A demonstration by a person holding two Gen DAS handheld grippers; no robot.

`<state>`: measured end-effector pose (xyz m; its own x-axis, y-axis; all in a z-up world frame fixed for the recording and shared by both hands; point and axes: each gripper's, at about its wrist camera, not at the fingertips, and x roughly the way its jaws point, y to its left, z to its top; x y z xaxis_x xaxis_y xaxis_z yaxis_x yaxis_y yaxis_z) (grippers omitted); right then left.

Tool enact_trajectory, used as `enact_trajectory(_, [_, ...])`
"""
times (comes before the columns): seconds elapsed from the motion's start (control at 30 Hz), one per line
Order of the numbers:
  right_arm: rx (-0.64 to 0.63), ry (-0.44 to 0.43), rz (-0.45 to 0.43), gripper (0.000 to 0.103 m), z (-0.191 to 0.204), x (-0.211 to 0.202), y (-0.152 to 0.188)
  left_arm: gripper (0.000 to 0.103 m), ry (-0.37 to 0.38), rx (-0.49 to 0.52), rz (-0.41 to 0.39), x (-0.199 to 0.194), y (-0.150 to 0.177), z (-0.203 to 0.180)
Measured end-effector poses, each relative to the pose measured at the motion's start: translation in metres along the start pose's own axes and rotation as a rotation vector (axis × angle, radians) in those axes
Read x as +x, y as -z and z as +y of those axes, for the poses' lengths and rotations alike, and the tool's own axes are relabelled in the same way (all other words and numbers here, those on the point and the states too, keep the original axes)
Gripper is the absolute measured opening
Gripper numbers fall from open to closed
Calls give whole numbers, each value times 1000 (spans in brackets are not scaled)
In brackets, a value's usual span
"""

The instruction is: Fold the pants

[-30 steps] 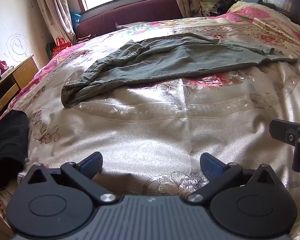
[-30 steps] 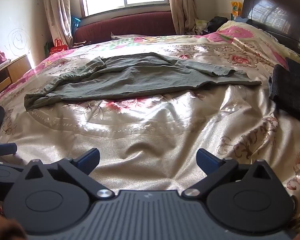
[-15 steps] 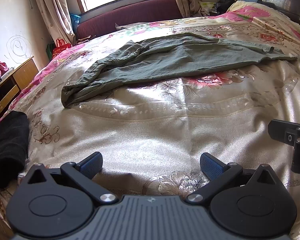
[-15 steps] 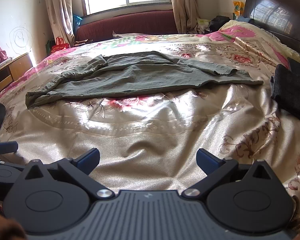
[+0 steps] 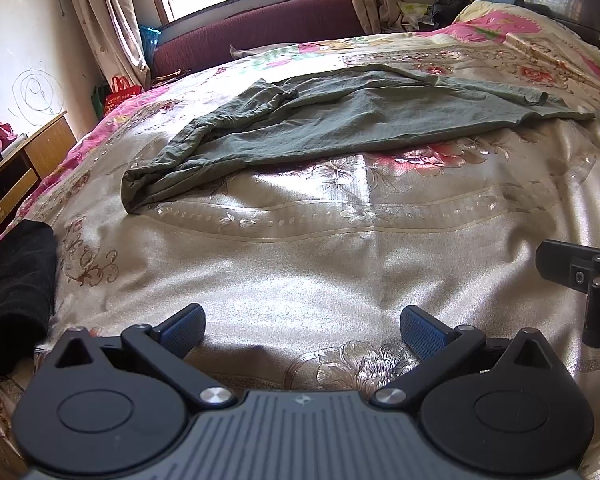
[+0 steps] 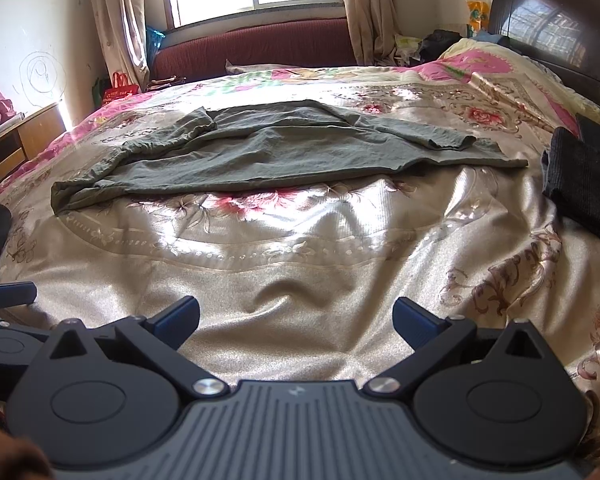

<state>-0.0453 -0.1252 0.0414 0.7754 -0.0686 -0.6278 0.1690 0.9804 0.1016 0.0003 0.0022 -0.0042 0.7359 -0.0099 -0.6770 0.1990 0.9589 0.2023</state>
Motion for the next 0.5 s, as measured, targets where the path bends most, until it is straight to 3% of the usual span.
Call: enact_trajectory(0.5, [-3,0,8,102,0,2,3,103,6,-3,8,3,1,2])
